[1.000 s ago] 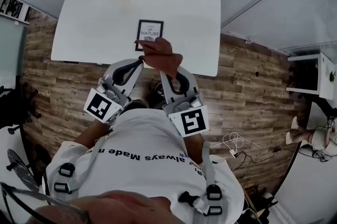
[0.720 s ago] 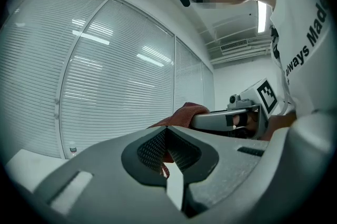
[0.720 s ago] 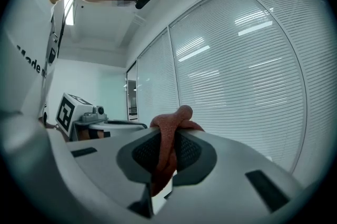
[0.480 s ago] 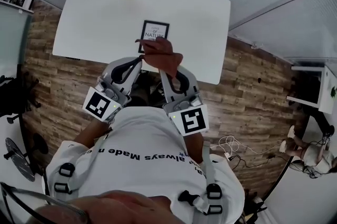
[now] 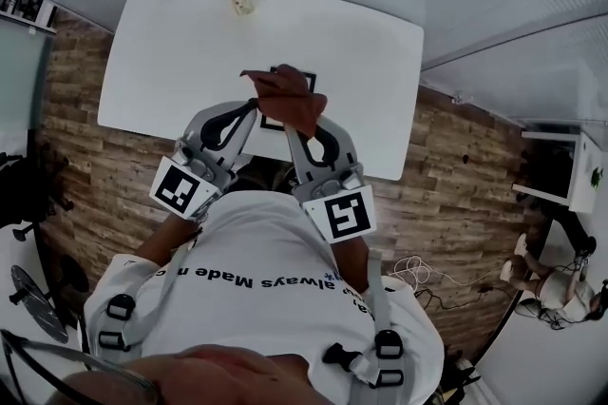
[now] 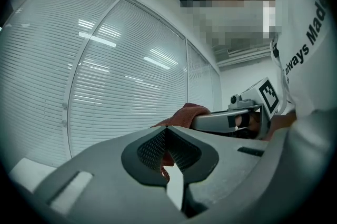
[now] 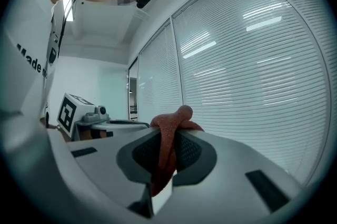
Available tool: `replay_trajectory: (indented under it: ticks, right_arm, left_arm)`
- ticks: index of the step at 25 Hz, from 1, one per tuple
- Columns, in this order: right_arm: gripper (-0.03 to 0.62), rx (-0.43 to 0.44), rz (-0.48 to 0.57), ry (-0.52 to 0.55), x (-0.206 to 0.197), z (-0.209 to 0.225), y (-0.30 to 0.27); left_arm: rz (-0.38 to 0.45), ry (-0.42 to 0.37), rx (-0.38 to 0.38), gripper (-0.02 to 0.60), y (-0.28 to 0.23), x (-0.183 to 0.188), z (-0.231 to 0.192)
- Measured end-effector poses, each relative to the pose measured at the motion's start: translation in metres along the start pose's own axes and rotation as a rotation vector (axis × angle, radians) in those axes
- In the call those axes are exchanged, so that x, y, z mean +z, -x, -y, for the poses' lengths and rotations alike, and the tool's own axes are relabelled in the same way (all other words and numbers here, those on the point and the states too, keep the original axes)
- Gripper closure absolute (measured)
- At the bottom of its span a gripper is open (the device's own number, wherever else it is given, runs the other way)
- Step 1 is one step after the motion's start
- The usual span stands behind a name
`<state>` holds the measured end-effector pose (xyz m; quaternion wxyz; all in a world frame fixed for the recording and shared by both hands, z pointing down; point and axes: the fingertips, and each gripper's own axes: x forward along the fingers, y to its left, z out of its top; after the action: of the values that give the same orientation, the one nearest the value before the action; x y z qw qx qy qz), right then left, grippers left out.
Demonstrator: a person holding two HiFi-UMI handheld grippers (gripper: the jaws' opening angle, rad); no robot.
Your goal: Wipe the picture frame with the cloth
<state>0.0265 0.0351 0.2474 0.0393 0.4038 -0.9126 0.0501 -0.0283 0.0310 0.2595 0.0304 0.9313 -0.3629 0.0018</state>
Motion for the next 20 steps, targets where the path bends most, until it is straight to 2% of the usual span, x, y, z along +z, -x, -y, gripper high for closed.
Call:
replay_trajectory:
  ticks: [9, 13, 20]
  right_arm:
    - [0.579, -0.068, 0.003, 0.001, 0.011, 0.021, -0.057]
    - [0.579, -0.099, 0.0, -0.009, 0.01, 0.035, -0.062]
    - [0.579, -0.096, -0.007, -0.015, 0.008, 0.062, -0.057]
  left_arm:
    - [0.014, 0.01, -0.075, 0.58, -0.026, 0.005, -0.055]
    - [0.018, 0.002, -0.109, 0.58, -0.042, 0.003, -0.061]
    - [-0.009, 0.02, -0.107, 0.58, -0.072, 0.0, -0.057]
